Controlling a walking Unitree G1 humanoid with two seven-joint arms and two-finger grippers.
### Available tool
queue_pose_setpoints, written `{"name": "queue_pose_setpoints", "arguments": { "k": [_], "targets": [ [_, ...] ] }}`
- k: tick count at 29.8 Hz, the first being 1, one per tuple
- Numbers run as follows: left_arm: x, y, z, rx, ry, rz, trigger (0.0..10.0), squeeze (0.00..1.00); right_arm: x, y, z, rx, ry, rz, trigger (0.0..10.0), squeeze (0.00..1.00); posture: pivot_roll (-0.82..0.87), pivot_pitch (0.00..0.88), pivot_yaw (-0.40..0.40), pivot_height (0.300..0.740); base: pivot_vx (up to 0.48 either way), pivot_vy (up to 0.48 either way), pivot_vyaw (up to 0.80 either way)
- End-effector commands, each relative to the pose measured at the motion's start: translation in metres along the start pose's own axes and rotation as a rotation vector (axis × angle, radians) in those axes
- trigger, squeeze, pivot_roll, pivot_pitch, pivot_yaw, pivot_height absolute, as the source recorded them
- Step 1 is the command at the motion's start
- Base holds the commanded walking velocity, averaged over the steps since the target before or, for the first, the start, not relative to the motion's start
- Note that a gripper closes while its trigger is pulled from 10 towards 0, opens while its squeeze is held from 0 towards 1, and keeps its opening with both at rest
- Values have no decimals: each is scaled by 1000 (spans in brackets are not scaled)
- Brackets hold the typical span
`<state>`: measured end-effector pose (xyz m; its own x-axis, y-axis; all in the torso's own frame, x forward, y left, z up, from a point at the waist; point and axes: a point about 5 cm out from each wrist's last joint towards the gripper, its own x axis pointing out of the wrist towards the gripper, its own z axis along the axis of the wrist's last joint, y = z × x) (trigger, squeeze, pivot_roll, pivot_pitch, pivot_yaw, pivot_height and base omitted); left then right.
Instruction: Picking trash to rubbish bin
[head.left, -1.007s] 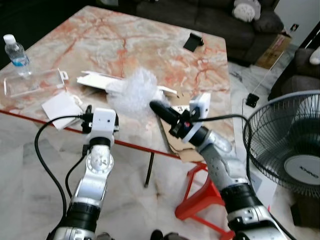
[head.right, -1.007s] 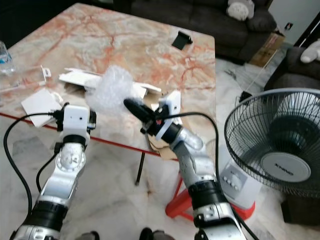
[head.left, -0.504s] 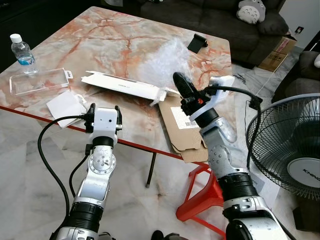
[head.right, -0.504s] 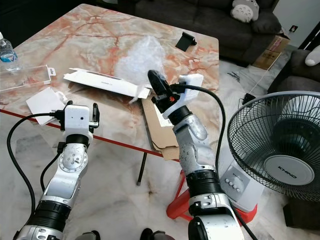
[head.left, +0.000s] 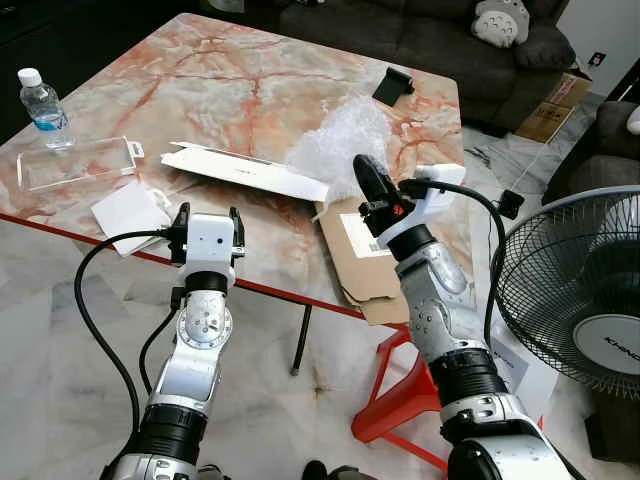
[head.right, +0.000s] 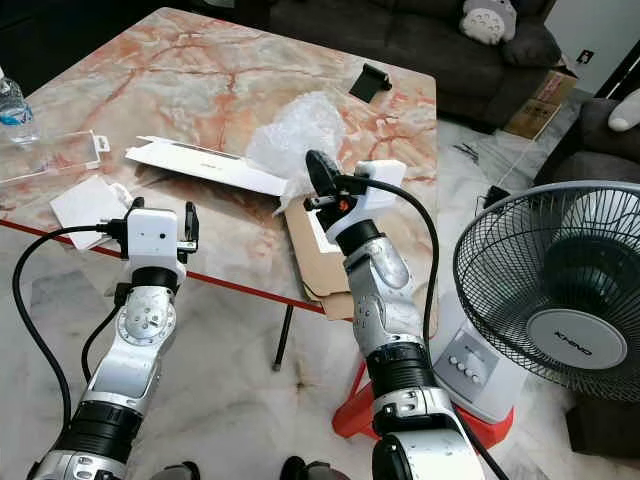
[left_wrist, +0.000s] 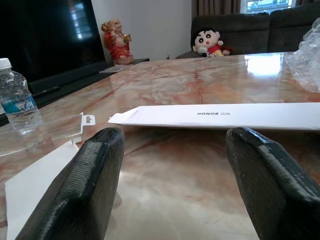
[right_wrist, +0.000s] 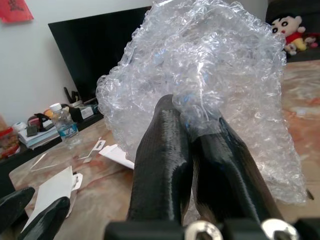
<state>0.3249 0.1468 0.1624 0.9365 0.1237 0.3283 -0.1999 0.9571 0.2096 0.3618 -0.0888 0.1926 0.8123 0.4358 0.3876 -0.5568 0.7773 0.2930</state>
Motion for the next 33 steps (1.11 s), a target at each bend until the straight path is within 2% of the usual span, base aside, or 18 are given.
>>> {"name": "queue_pose_setpoints", "arguments": {
  "k": [1,7,33],
  "targets": [
    [4,-3,7,-18,-32,-5,10000,0,-2,-7,1,-16,-2,-26,10000,0,58,122,-164,740,-259,0,0],
    [5,-2,9,-19,-41,-3,10000,0,-5,-10,-2,-50,9,-49,10000,0,55,114,-161,740,-266,0,0],
    [6,-5,10,-26,-46,-15,10000,0,-7,-9,-7,-37,11,-69,10000,0,47,118,-155,740,-258,0,0]
  ]
}}
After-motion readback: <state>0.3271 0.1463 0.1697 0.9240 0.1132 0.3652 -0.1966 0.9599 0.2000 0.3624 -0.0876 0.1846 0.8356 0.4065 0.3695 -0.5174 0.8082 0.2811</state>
